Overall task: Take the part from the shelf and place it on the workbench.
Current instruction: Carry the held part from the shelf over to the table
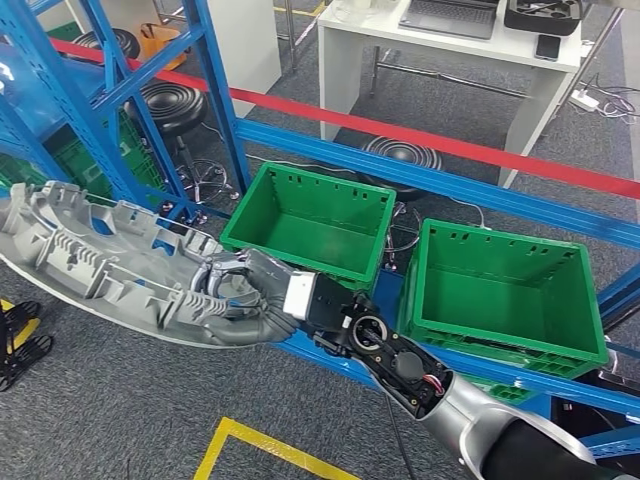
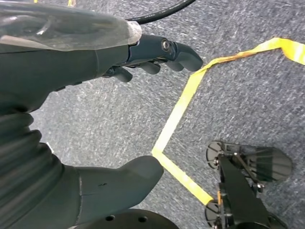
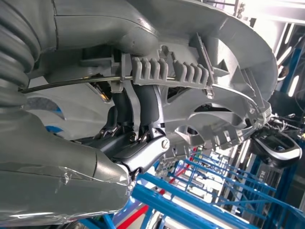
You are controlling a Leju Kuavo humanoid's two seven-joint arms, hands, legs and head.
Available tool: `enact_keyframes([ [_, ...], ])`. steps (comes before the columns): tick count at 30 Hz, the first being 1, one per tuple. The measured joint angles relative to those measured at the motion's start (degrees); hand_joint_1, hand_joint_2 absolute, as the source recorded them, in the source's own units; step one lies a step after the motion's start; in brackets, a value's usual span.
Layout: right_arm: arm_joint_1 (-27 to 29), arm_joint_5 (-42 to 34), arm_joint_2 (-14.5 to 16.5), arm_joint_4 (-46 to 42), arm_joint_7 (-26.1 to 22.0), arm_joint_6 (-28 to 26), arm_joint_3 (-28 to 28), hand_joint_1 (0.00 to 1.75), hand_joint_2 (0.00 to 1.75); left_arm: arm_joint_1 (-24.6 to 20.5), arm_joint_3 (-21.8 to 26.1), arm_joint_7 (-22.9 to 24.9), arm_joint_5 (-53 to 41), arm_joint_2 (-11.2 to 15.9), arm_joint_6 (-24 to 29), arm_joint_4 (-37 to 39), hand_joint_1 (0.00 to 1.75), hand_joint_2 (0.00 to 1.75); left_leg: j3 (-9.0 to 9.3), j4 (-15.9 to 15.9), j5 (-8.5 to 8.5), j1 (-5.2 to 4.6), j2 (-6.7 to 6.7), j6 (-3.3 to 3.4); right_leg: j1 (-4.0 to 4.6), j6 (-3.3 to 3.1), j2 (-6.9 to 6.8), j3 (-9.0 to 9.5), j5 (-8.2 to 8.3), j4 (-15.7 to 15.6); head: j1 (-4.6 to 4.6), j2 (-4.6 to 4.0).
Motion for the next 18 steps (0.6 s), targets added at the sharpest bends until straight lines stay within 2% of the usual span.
enact_keyframes([
  [7,-0.05,-0.03,0.0,0.61,-0.13,0.55,-0.03,1.75,1.75,0.56,0.0,2.13,0.67,0.13,0.55,0.0,0.0,1.75,0.0,0.0,0.0,0.0,0.0,0.0,0.0,0.0,-0.01,-0.01,0.0,0.0,-0.01,0.0],
  [18,0.11,0.34,0.0,0.75,0.51,0.62,-0.08,1.75,1.75,0.67,0.0,1.57,-0.19,-0.73,0.27,0.0,0.0,1.75,0.0,0.02,0.0,0.0,0.0,0.01,0.0,0.0,0.0,-0.01,0.0,-0.01,-0.01,0.0],
])
